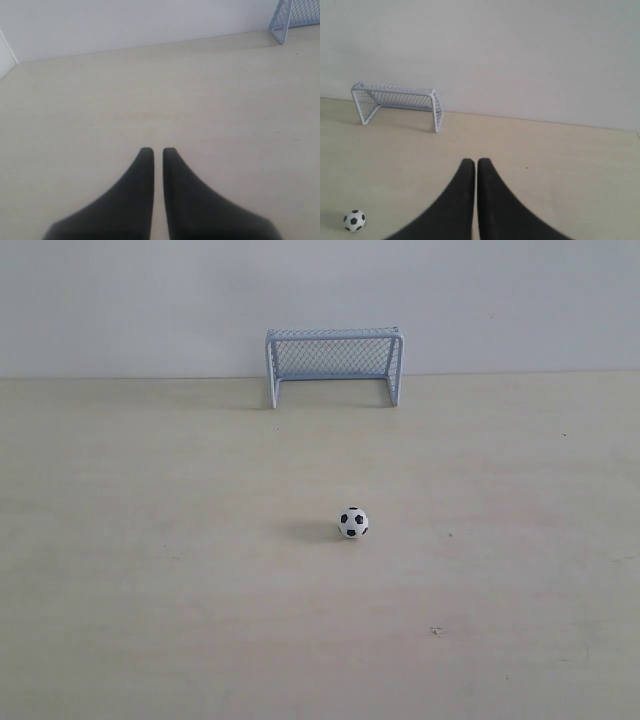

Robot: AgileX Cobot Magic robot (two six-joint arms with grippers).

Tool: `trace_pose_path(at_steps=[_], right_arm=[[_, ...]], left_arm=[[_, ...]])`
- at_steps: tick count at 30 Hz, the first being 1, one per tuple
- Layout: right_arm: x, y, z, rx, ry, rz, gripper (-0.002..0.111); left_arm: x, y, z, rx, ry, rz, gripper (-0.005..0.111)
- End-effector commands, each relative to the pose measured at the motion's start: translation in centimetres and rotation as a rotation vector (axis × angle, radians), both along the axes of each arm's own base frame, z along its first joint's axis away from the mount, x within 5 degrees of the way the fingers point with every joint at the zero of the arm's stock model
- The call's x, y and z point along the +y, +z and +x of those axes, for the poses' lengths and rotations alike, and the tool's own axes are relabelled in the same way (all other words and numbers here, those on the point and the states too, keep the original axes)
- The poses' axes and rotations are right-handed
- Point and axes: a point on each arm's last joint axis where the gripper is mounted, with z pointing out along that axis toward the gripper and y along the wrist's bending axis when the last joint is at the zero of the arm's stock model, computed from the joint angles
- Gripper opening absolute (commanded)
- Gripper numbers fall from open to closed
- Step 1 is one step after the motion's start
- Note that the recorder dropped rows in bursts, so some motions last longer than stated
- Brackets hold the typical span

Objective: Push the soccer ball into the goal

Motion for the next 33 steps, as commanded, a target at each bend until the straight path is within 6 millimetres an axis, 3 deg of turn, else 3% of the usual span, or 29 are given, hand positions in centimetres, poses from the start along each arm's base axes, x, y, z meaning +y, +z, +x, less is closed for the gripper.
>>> trace_pose_path(at_steps=[1, 11, 25, 33], right_arm=[[0.4, 0.7, 1.0, 0.025, 0.048, -0.039, 0.0], [1.6, 1.6, 3.9, 0.161, 0.199, -0.11, 0.0], [2.8, 0.5, 7.7, 0.373, 0.406, -0.238, 0.0], [3.5, -0.1, 9.0, 0.384, 0.515, -0.271, 0.0]], left_arm=[[-0.1, 0.1, 0.0, -0.003, -0.006, -0.008, 0.006], [-0.1, 0.1, 0.0, -0.003, -0.006, -0.008, 0.006], [-0.1, 0.1, 0.0, -0.003, -0.006, -0.008, 0.006], [-0.1, 0.1, 0.0, -0.003, -0.006, -0.008, 0.006]])
